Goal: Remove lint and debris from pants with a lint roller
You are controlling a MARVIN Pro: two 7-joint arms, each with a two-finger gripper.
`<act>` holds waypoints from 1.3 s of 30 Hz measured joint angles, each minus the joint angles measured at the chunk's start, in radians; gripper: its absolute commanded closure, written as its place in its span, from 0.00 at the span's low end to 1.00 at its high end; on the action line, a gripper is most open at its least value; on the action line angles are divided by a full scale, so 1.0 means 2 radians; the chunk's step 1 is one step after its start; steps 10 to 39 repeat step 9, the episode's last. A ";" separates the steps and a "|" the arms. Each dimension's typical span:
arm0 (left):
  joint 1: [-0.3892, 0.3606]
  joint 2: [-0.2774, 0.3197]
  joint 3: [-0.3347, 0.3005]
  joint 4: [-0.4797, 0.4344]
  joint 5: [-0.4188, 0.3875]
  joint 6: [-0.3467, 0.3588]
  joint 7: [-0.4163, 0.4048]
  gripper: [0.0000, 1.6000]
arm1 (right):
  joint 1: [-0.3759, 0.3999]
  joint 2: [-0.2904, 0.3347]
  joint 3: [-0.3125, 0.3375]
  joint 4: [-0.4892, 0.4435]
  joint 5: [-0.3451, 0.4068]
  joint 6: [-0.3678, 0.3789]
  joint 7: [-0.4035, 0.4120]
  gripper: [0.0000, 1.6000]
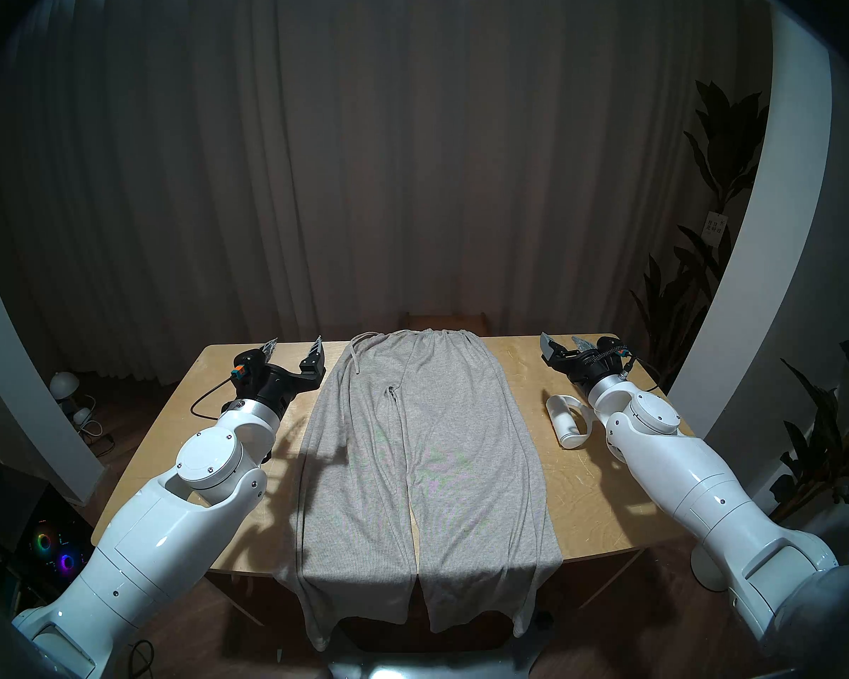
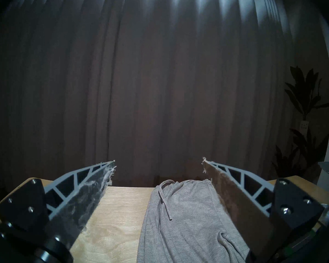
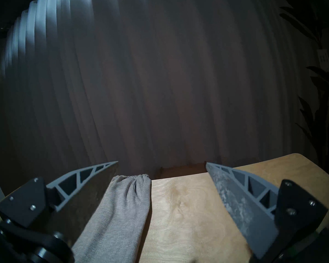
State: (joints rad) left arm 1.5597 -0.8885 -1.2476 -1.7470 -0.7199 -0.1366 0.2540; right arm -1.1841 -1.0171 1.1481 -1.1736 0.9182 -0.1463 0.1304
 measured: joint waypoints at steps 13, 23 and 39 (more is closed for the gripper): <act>0.001 0.003 0.000 -0.001 -0.003 0.000 0.000 0.00 | 0.000 -0.002 0.001 0.000 0.003 -0.001 0.000 0.00; 0.001 0.003 0.000 -0.001 -0.003 0.000 0.000 0.00 | 0.000 -0.002 0.001 0.000 0.003 -0.001 0.000 0.00; 0.001 0.003 0.000 -0.001 -0.003 0.000 0.000 0.00 | 0.000 -0.002 0.001 0.000 0.003 -0.001 0.000 0.00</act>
